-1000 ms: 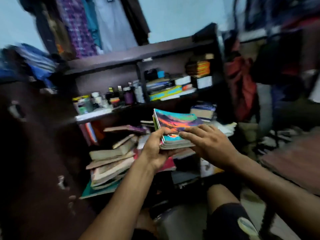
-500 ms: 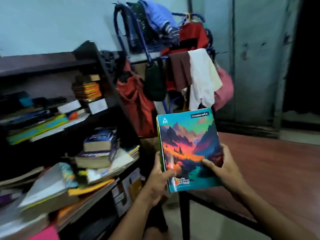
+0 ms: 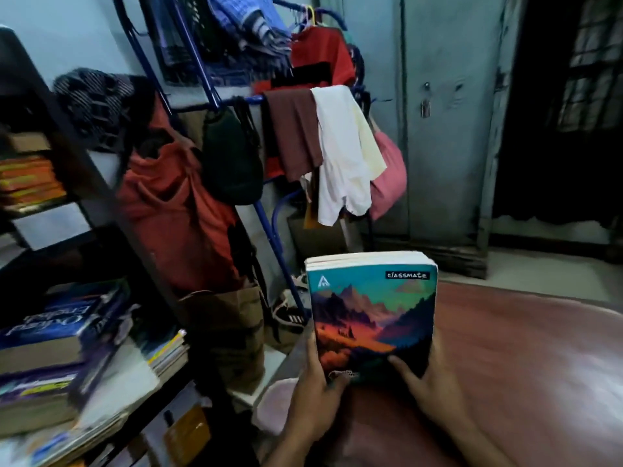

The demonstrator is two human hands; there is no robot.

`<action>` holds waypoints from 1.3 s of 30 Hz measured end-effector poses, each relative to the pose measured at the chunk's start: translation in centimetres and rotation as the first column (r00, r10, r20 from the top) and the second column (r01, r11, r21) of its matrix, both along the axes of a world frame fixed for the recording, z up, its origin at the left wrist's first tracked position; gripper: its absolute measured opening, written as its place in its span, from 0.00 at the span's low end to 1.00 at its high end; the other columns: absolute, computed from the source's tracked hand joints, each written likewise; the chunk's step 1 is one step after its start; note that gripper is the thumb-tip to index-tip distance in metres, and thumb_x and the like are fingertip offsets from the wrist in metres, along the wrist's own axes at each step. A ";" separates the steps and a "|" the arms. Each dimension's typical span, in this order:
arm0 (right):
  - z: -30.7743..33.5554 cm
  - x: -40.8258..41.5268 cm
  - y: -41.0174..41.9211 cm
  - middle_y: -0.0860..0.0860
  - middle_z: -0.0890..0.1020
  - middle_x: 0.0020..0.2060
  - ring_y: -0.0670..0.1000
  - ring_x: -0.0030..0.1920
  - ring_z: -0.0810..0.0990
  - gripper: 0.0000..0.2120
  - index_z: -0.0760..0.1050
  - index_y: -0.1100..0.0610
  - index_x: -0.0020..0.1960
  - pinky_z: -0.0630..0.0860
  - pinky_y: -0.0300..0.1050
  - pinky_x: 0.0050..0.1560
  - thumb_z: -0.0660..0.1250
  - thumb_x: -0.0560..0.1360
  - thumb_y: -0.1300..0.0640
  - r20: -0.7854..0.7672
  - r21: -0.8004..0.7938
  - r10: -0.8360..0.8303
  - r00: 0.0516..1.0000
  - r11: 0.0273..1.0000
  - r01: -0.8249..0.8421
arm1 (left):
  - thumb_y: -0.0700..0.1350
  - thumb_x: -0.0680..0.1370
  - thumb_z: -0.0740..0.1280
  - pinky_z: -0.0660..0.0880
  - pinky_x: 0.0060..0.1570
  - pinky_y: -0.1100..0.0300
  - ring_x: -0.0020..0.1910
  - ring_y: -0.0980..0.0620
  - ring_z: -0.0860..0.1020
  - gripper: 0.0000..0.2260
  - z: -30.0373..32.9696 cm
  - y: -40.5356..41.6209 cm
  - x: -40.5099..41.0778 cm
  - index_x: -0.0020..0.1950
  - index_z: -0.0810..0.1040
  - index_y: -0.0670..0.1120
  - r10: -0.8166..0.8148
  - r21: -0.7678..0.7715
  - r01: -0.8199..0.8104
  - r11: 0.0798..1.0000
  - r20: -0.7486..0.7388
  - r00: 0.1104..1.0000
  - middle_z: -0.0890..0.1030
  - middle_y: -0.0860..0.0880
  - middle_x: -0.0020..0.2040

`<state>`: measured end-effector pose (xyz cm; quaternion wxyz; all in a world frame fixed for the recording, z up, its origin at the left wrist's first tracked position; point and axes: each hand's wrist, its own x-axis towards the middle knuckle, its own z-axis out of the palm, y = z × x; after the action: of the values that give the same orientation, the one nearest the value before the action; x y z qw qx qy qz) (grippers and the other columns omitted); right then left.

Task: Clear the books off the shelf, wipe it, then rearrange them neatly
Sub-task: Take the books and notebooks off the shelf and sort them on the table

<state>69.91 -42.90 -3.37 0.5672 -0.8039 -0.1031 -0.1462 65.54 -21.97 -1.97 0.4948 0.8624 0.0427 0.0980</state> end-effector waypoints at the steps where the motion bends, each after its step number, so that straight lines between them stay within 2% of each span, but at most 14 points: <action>1: -0.4 0.6 -0.1 0.35 0.70 0.64 0.35 0.64 0.69 0.37 0.57 0.43 0.74 0.64 0.24 0.58 0.76 0.73 0.54 -0.029 -0.004 0.013 0.999 1.000 -0.013 | 0.47 0.79 0.72 0.71 0.57 0.69 0.62 0.65 0.76 0.45 -0.5 -0.1 0.1 0.76 0.39 0.69 0.015 0.034 -0.016 0.999 0.022 1.000 0.74 0.66 0.65; 4: -1.1 1.5 -0.4 0.38 0.70 0.65 0.40 0.65 0.70 0.38 0.54 0.41 0.74 0.65 0.34 0.59 0.73 0.76 0.61 -0.123 0.002 0.051 0.991 0.999 -0.051 | 0.55 0.81 0.68 0.64 0.55 0.73 0.73 0.55 0.69 0.44 -1.5 -0.1 0.5 0.81 0.34 0.61 0.043 0.149 -0.052 0.988 0.063 0.997 0.59 0.57 0.80; 8: -1.2 1.9 -0.6 0.42 0.73 0.63 0.42 0.64 0.71 0.36 0.56 0.50 0.77 0.65 0.31 0.60 0.71 0.77 0.63 -0.151 -0.006 0.062 0.987 0.998 -0.064 | 0.54 0.82 0.66 0.62 0.58 0.72 0.79 0.52 0.59 0.45 -2.1 -0.5 0.9 0.81 0.31 0.55 0.064 0.226 -0.080 0.971 0.074 0.995 0.47 0.53 0.84; 13: 0.2 4.5 -1.5 0.48 0.80 0.58 0.48 0.58 0.79 0.22 0.69 0.54 0.66 0.67 0.21 0.51 0.73 0.76 0.63 -0.193 -0.088 0.121 0.974 0.986 -0.140 | 0.46 0.80 0.70 0.62 0.73 0.59 0.79 0.50 0.61 0.41 -1.7 0.4 3.6 0.84 0.46 0.49 0.052 0.264 -0.052 0.963 0.005 0.999 0.61 0.51 0.81; 16: 0.5 6.0 -1.0 0.48 0.84 0.49 0.50 0.47 0.85 0.11 0.77 0.57 0.59 0.76 0.31 0.40 0.72 0.78 0.58 -0.250 -0.042 0.092 0.964 0.994 -0.106 | 0.42 0.78 0.70 0.69 0.68 0.57 0.71 0.47 0.73 0.30 -0.7 0.8 6.5 0.78 0.64 0.52 0.056 0.271 -0.051 0.961 -0.010 0.998 0.76 0.53 0.70; 18: 0.4 6.0 -0.2 0.47 0.86 0.46 0.48 0.36 0.84 0.09 0.80 0.53 0.56 0.78 0.40 0.29 0.72 0.78 0.51 -0.275 -0.020 0.059 0.960 0.998 -0.067 | 0.43 0.80 0.69 0.68 0.71 0.57 0.72 0.49 0.72 0.29 -0.5 1.0 7.5 0.79 0.65 0.51 0.072 0.286 -0.068 0.956 -0.001 0.997 0.75 0.51 0.73; 21: 0.2 7.0 -1.1 0.41 0.84 0.53 0.42 0.42 0.85 0.23 0.73 0.44 0.64 0.78 0.41 0.31 0.77 0.73 0.48 -0.310 -0.002 0.200 0.929 0.977 -0.211 | 0.48 0.84 0.63 0.61 0.75 0.55 0.78 0.51 0.63 0.28 -1.2 1.2 8.5 0.83 0.57 0.53 0.086 0.285 -0.084 0.955 0.002 0.996 0.65 0.51 0.80; 23: 0.2 7.8 -2.6 0.40 0.80 0.63 0.39 0.52 0.84 0.47 0.55 0.38 0.75 0.81 0.41 0.38 0.82 0.68 0.54 -0.358 0.031 0.356 0.863 0.929 -0.370 | 0.52 0.84 0.61 0.57 0.76 0.55 0.79 0.52 0.58 0.30 -1.7 1.2 8.5 0.83 0.51 0.56 0.062 0.308 -0.057 0.950 -0.007 0.998 0.60 0.53 0.81; 25: 0.0 8.2 -3.4 0.39 0.78 0.65 0.40 0.56 0.83 0.61 0.40 0.38 0.78 0.82 0.39 0.48 0.82 0.67 0.61 -0.357 0.026 0.388 0.850 0.913 -0.406 | 0.54 0.82 0.66 0.56 0.75 0.56 0.79 0.52 0.56 0.37 -1.8 1.2 8.5 0.83 0.46 0.56 0.026 0.366 -0.011 0.931 -0.038 0.999 0.57 0.54 0.82; 28: -1.0 8.8 -2.6 0.37 0.81 0.61 0.52 0.48 0.87 0.59 0.40 0.34 0.77 0.83 0.51 0.33 0.78 0.70 0.67 -0.336 0.076 0.348 0.875 0.936 -0.343 | 0.51 0.78 0.72 0.56 0.75 0.60 0.79 0.53 0.56 0.44 -2.4 1.3 8.9 0.83 0.46 0.57 0.029 0.396 -0.006 0.918 -0.053 0.998 0.56 0.55 0.82; 30: -1.5 8.7 -1.5 0.31 0.80 0.60 0.47 0.49 0.86 0.55 0.45 0.32 0.76 0.81 0.47 0.31 0.79 0.70 0.63 -0.303 0.032 0.310 0.901 0.948 -0.315 | 0.48 0.78 0.73 0.56 0.74 0.61 0.79 0.53 0.59 0.42 -2.7 1.7 8.9 0.83 0.50 0.58 0.083 0.320 -0.076 0.944 -0.008 0.997 0.59 0.54 0.81; 33: -1.7 8.4 -0.6 0.35 0.79 0.64 0.38 0.61 0.80 0.52 0.50 0.40 0.80 0.77 0.35 0.56 0.81 0.69 0.54 -0.211 -0.146 0.189 0.959 0.964 -0.222 | 0.46 0.79 0.72 0.56 0.71 0.64 0.78 0.54 0.61 0.38 -2.8 1.4 8.6 0.83 0.54 0.58 0.146 0.299 -0.148 0.943 0.028 0.989 0.61 0.54 0.80; 36: -1.7 8.4 -0.4 0.42 0.76 0.70 0.48 0.71 0.74 0.56 0.39 0.47 0.82 0.69 0.36 0.60 0.78 0.71 0.51 -0.249 -0.296 0.075 0.966 0.943 -0.150 | 0.45 0.80 0.71 0.62 0.73 0.60 0.77 0.53 0.61 0.36 -2.7 0.9 8.4 0.82 0.56 0.58 0.173 0.328 -0.182 0.927 0.058 0.983 0.59 0.54 0.79; 39: -1.6 7.8 -0.2 0.44 0.77 0.69 0.53 0.69 0.76 0.58 0.30 0.40 0.79 0.73 0.45 0.63 0.75 0.73 0.47 -0.237 -0.440 0.132 0.963 0.869 -0.227 | 0.44 0.81 0.68 0.62 0.74 0.57 0.78 0.51 0.60 0.33 -2.7 1.2 8.4 0.82 0.57 0.58 0.203 0.360 -0.221 0.906 0.089 0.975 0.57 0.52 0.80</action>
<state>77.69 -43.11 -4.98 0.3778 -0.9131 -0.1524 0.0172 73.95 -20.79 -4.70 0.3121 0.9272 0.1050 0.1786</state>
